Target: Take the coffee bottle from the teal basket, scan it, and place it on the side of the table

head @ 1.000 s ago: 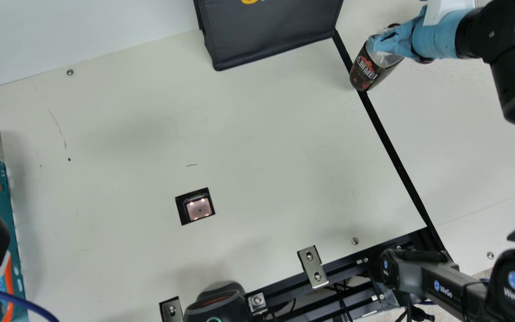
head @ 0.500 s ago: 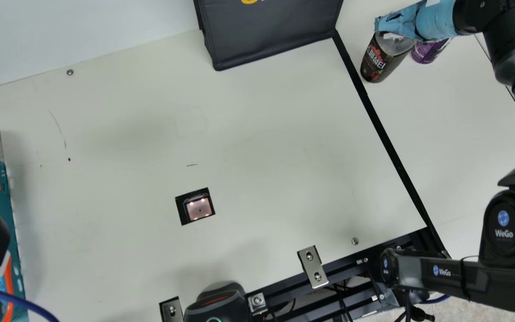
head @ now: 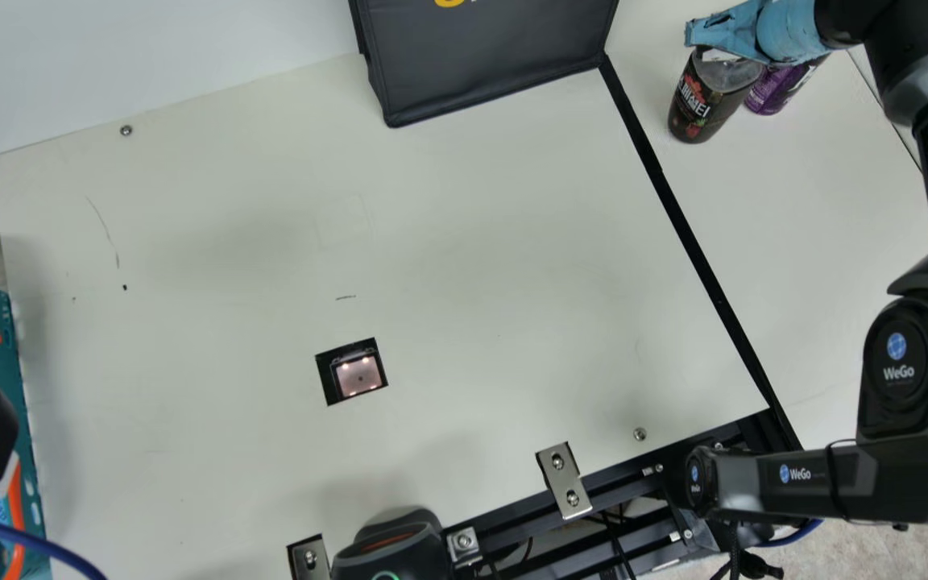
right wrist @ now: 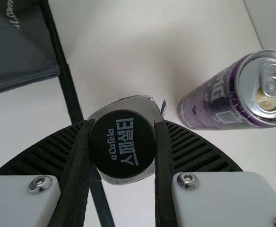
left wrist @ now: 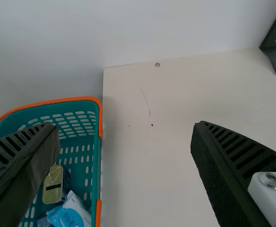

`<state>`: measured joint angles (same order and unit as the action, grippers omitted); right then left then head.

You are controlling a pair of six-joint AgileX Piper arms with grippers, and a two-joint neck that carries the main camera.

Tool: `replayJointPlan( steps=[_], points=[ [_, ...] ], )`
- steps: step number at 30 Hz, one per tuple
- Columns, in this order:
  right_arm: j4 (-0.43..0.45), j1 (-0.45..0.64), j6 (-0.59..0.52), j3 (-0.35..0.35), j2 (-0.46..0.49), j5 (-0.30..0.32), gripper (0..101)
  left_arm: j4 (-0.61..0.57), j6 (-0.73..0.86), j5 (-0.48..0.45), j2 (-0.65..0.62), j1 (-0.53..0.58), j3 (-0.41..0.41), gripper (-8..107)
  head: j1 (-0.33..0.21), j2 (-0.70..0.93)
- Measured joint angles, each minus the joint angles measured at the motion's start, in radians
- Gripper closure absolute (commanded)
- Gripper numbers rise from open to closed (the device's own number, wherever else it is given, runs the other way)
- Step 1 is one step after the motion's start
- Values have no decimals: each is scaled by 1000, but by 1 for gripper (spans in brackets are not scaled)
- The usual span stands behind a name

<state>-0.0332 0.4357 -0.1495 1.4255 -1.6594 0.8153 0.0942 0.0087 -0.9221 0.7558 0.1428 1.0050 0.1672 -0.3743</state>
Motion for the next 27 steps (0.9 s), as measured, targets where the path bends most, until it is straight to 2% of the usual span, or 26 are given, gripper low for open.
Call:
replayJointPlan(
  steps=[9, 20, 27],
  points=[
    [17, 0, 13, -10, -8, -22, 68, 0, 0, 0, 0, 0, 0, 9, 0, 0],
    [21, 1, 27, -26, -5, -8, 31, 0, 0, 0, 0, 0, 0, 9, 0, 0],
    [39, -4, 35, -40, 11, -24, 8, 0, 0, 0, 0, 0, 0, 9, 0, 0]
  ],
)
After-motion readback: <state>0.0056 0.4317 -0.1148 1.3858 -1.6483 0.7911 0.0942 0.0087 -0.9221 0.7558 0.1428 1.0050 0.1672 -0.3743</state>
